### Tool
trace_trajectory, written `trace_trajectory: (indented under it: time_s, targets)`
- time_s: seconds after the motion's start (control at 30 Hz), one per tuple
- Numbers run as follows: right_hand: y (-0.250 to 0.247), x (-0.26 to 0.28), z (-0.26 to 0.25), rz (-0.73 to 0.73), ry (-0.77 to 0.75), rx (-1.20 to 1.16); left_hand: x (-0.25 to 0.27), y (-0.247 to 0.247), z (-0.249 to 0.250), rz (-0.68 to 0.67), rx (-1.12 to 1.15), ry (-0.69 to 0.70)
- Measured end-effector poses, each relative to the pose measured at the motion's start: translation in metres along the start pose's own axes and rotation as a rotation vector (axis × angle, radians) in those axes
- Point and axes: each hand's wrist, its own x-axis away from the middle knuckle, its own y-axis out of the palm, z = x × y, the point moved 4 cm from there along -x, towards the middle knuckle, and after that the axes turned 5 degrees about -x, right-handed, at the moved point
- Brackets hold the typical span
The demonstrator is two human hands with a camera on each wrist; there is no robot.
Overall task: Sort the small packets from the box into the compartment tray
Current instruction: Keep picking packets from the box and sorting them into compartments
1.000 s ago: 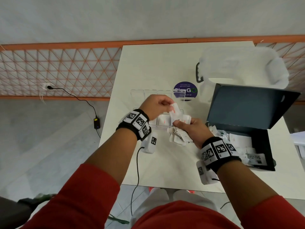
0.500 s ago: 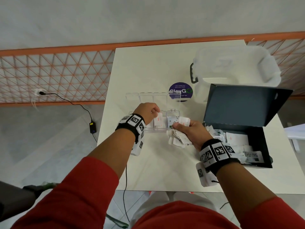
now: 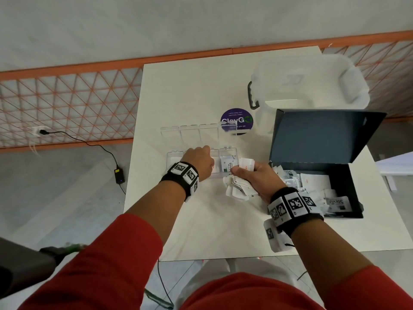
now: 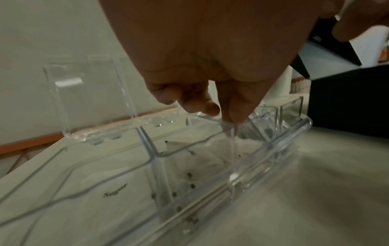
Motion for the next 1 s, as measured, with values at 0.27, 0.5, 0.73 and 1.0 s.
trace_trajectory:
  time_s: [0.27,0.5,0.73,1.0]
  targets:
    - [0.012,0.000,-0.002,-0.043,0.012,0.038,0.013,-0.051,0.014,0.121,0.783,0.113]
    - [0.017,-0.002,-0.002,-0.041,-0.013,0.107,0.018,-0.053,0.011,0.144,0.932,0.053]
    - [0.020,-0.006,0.001,-0.034,-0.009,0.107,0.022,-0.049,-0.008,0.140,1.038,-0.011]
    - [0.019,-0.008,0.001,-0.052,-0.011,0.106,0.017,-0.043,-0.033,0.262,0.937,-0.163]
